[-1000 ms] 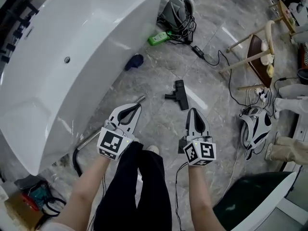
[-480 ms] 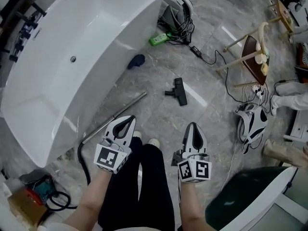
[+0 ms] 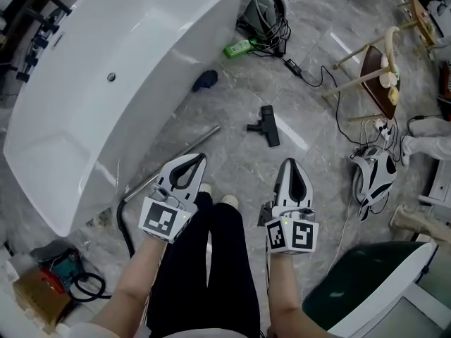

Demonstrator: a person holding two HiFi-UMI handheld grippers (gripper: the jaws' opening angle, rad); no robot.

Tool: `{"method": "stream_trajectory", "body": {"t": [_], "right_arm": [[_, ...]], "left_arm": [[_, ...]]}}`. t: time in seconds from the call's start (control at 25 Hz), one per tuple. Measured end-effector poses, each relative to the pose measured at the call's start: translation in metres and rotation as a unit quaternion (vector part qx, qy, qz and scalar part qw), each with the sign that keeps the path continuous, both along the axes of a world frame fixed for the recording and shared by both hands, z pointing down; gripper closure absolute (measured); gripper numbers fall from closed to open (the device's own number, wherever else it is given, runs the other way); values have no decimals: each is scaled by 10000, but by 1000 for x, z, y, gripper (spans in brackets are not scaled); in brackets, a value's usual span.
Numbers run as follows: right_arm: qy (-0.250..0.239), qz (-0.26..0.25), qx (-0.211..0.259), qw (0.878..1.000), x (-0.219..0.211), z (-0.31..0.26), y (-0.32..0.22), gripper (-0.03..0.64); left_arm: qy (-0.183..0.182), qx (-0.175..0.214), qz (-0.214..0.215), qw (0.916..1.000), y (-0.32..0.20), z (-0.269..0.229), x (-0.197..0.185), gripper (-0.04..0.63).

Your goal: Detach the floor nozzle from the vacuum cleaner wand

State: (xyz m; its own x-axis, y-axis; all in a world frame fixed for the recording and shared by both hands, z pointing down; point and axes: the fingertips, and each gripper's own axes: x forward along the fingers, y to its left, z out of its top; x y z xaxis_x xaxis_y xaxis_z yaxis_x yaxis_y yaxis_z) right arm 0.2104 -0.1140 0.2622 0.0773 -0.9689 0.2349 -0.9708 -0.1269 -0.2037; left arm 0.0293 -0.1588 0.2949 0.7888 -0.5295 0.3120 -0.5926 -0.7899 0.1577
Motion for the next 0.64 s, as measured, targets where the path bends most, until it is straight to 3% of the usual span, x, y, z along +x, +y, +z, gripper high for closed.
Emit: {"method": "stream_trajectory", "body": {"t": [0.32,0.64], "right_arm": [[-77,-11,-307,9995,-2,21,13,603],[-83,-143,-306,9994,-12,25,12,601]], "left_arm": [[-212,-279,28,9994,24,22,-14,584],[-460,-344,76,9983,31,35,-14,584]]}}
